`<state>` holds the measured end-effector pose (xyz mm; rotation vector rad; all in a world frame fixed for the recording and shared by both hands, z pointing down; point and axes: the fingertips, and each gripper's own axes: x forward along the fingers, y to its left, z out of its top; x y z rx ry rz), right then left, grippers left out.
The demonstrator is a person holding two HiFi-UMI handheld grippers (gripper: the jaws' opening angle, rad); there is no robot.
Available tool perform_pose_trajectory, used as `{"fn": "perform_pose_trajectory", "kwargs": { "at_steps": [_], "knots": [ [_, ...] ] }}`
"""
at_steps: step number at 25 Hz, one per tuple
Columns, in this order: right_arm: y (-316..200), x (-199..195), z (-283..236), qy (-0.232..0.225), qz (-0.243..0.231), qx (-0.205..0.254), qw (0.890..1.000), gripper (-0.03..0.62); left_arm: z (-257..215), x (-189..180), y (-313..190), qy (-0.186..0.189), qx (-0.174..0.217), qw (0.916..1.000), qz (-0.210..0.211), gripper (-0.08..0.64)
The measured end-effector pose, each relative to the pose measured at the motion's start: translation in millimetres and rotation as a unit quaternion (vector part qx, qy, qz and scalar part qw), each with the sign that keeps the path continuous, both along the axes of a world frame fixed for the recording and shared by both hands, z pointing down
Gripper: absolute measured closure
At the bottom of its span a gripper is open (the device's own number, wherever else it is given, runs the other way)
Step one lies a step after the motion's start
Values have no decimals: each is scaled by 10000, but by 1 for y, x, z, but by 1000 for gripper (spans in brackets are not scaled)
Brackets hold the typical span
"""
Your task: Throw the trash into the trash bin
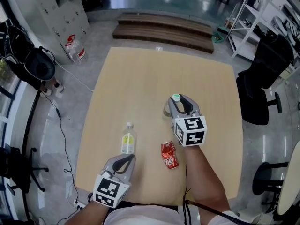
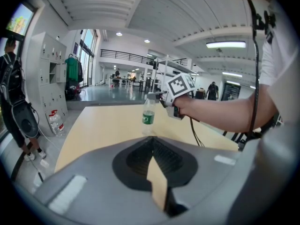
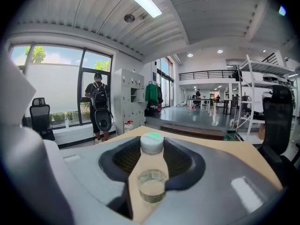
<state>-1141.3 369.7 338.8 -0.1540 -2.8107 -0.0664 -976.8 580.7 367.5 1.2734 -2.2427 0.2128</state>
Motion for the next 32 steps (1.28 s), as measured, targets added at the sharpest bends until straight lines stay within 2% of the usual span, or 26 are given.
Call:
{"fn": "perform_pose_trajectory", "kwargs": {
  "at_steps": [7, 15, 25, 32],
  "knots": [
    [8, 24, -29, -89, 34, 20, 10000, 440, -16, 8, -2, -147, 220, 9993, 260, 551],
    [30, 80, -43, 22, 172, -192, 9997, 440, -37, 15, 21, -313, 468, 9979, 316, 551],
    [61, 154, -66, -34, 524, -101, 9986, 440, -52, 49, 39, -444, 810, 9918, 879, 552],
    [81, 210, -71, -68, 967, -159, 9952, 440, -60, 73, 57, -464, 985, 9862, 1248, 552]
  ]
}}
